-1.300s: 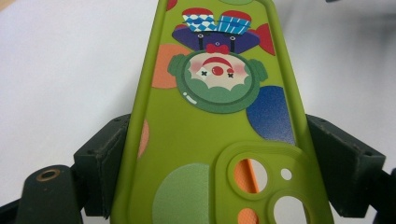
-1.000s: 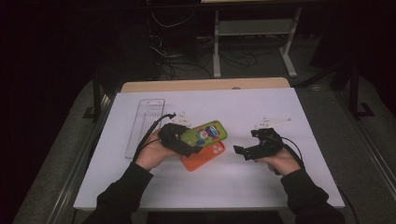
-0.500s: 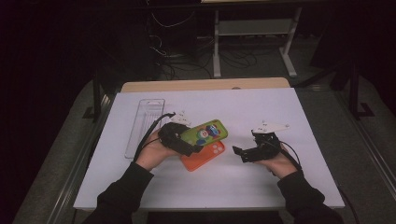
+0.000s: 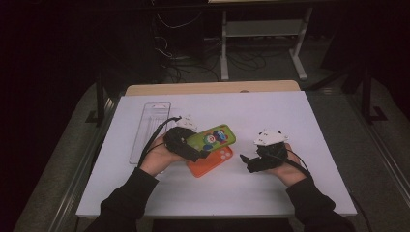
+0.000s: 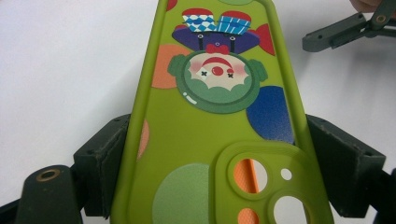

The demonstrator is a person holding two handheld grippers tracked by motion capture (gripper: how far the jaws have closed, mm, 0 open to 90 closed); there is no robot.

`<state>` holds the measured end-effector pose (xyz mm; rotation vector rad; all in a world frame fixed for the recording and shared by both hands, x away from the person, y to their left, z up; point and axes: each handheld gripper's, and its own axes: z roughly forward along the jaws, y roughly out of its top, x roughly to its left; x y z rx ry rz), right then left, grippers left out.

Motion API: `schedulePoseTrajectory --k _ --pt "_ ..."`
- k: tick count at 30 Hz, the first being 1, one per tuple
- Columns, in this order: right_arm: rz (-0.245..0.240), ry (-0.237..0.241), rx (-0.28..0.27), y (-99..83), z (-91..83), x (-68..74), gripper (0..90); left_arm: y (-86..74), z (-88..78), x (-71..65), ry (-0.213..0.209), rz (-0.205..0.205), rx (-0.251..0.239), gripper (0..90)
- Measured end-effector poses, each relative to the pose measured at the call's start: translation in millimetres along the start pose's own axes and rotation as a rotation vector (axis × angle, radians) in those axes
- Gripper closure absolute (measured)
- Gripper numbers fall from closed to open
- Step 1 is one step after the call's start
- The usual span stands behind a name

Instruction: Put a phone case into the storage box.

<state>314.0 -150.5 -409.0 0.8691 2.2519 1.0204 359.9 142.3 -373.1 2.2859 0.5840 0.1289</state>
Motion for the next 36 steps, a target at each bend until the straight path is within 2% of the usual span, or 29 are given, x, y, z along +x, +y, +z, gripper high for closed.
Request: schedulePoseTrajectory --k 4,5,10,16,21,22,24,27,36 --pt "-0.053 -0.032 -0.002 1.4 -0.9 3.7 1.3 0.1 0.0 0.0 -0.003 -0.001 -0.002 15.4" --pt "-0.073 -0.037 -0.005 1.6 -1.0 4.4 1.3 -0.2 1.4 -1.7 -0.003 -0.024 -0.023 15.4" --pt "-0.15 -0.069 0.006 2.1 -0.4 8.7 1.3 -0.3 0.8 -1.3 -0.009 -0.021 -0.021 15.4" --pt "-0.226 -0.106 0.007 3.3 -0.2 14.4 1.3 -0.6 -0.2 -0.3 -0.008 -0.024 -0.026 15.4" --pt "-0.268 -0.134 0.014 3.2 -0.3 18.3 1.4 -0.8 -0.3 -0.1 -0.009 -0.027 -0.029 15.4" --pt "-0.277 -0.141 0.015 3.1 -0.1 18.9 1.4 -0.7 -0.6 0.1 -0.011 -0.026 -0.025 15.4" --pt "-0.334 -0.164 0.02 3.4 -0.7 18.8 1.4 -0.6 -0.6 0.2 -0.011 -0.026 -0.025 15.4" --pt "-0.378 -0.181 0.022 3.9 -0.8 21.4 1.5 -0.4 -0.9 1.0 -0.009 -0.014 -0.023 15.4" --pt "-0.463 -0.237 0.02 2.6 1.1 29.9 1.7 0.1 -0.8 1.2 -0.008 0.0 -0.02 15.4"
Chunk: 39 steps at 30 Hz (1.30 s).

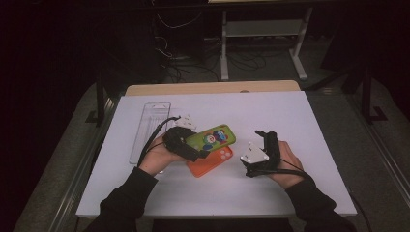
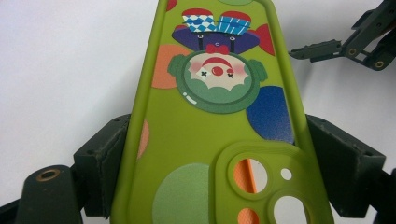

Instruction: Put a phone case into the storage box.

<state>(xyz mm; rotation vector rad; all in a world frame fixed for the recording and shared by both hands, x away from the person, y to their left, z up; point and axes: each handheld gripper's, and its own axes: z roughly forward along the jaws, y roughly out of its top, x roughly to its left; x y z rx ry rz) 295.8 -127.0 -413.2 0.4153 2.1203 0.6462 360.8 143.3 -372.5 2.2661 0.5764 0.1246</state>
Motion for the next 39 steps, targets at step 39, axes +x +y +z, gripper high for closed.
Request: schedulePoseTrajectory --k 39 --pt "-0.465 -0.238 -0.025 11.8 -2.5 28.8 4.2 3.1 2.3 -5.5 -0.025 -0.024 -0.007 15.4"
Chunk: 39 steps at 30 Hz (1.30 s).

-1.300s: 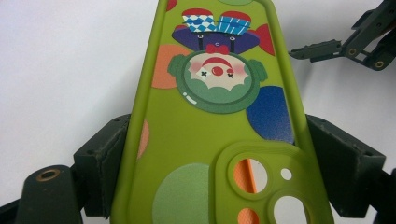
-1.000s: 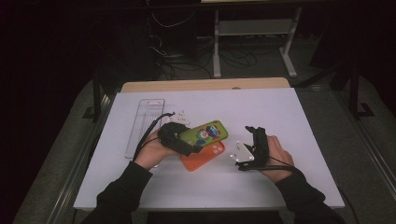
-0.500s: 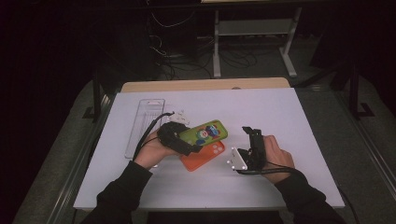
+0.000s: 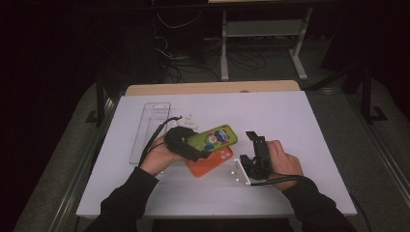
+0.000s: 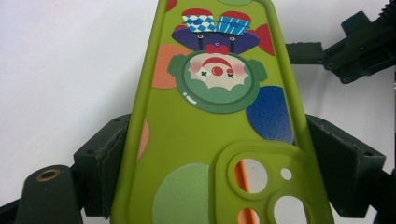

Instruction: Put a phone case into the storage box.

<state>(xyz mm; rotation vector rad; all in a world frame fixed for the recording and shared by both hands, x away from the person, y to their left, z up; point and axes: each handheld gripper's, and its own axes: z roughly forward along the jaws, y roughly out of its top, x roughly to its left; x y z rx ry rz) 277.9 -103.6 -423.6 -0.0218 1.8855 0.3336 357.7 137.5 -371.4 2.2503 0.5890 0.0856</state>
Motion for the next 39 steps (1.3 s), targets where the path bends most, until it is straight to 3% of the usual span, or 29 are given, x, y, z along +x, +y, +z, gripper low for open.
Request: schedulePoseTrajectory --k 1,10,15,18,30,31,39 --pt "-0.008 0.003 0.004 1.1 -0.5 -0.2 4.2 0.8 -0.5 0.4 0.003 0.021 0.012 15.4" --pt "-0.045 -0.032 -0.025 10.1 -1.8 3.8 7.2 4.9 2.4 -7.8 -0.014 0.018 0.003 15.4" --pt "-0.077 -0.083 -0.051 15.4 -1.5 5.3 11.2 6.6 3.9 -10.5 -0.019 0.035 0.004 15.4" --pt "-0.087 -0.09 -0.06 18.1 -1.9 5.9 13.5 7.0 4.3 -11.7 -0.02 0.038 0.007 15.4" --pt "-0.116 -0.119 -0.109 32.3 3.2 5.7 29.8 6.6 2.1 -9.6 -0.021 0.038 0.006 15.4" --pt "-0.111 -0.102 -0.111 33.3 4.3 5.3 31.3 6.4 2.1 -9.5 -0.022 0.037 0.002 15.4" --pt "-0.14 -0.108 -0.117 34.9 6.3 9.6 44.4 6.0 2.1 -9.6 -0.022 0.041 0.004 15.4"
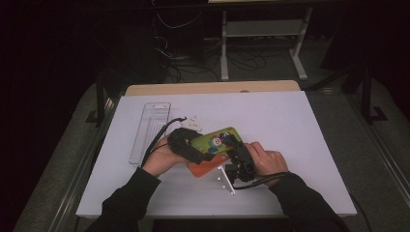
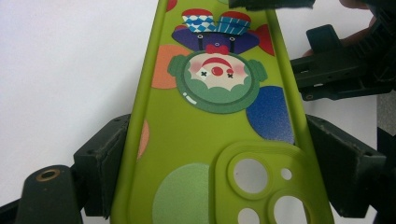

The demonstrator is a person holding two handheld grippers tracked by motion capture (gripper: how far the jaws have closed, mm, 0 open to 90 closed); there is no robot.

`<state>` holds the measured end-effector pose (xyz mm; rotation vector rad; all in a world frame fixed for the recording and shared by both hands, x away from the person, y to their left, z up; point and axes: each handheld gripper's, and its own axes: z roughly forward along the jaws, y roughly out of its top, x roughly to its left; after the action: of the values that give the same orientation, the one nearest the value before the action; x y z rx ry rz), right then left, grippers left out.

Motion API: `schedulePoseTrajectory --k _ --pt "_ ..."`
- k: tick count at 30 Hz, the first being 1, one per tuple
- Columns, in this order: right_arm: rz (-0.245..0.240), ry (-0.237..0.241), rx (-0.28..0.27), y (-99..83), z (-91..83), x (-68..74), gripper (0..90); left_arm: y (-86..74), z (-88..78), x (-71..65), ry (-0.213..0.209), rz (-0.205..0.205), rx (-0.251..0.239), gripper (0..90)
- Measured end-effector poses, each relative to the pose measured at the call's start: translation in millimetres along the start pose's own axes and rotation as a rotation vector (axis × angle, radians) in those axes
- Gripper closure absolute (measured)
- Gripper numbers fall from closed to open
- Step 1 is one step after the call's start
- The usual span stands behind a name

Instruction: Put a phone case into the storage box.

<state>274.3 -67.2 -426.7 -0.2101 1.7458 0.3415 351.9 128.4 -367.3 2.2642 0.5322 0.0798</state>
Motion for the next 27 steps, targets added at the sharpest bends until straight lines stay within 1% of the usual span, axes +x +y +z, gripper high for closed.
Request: schedulePoseTrajectory --k 4,5,8,13,16,18,20,21,23,25,27 --pt "-0.012 -0.005 -0.011 1.6 -1.7 2.2 54.8 0.4 -0.1 -0.4 0.003 0.007 0.006 15.4" --pt "-0.009 -0.004 -0.015 2.2 -2.4 3.3 56.6 0.3 0.2 -0.4 0.002 0.004 0.007 15.4" --pt "-0.028 0.001 -0.017 2.9 -3.2 3.3 60.9 0.1 0.9 -0.7 0.001 0.003 0.01 15.4" --pt "-0.01 0.001 -0.016 1.6 -3.1 3.4 65.9 0.1 1.7 -0.9 0.0 0.005 0.01 15.4" --pt "-0.014 0.001 -0.015 1.3 -3.2 2.9 68.4 0.2 2.1 -1.4 -0.002 0.007 0.014 15.4" --pt "-0.019 0.003 -0.016 1.5 -3.8 2.5 71.0 0.0 3.1 -2.3 -0.011 -0.005 0.009 15.4" --pt "-0.022 0.008 -0.017 1.9 -4.1 2.6 73.4 0.2 2.4 -1.8 -0.006 0.001 0.013 15.4" --pt "-0.022 0.01 -0.018 2.0 -4.2 2.8 74.1 0.4 2.1 -1.1 -0.004 0.007 0.014 15.3" --pt "-0.016 0.013 -0.019 2.3 -4.4 3.3 74.8 0.2 2.5 -1.0 -0.011 -0.007 0.01 15.2" --pt "-0.018 0.014 -0.015 2.5 -4.5 3.4 75.1 0.3 2.7 -1.1 -0.01 -0.009 0.007 15.0" --pt "-0.015 0.014 -0.011 2.3 -4.6 3.3 75.3 0.3 2.7 -1.6 -0.005 0.001 -0.003 14.5"
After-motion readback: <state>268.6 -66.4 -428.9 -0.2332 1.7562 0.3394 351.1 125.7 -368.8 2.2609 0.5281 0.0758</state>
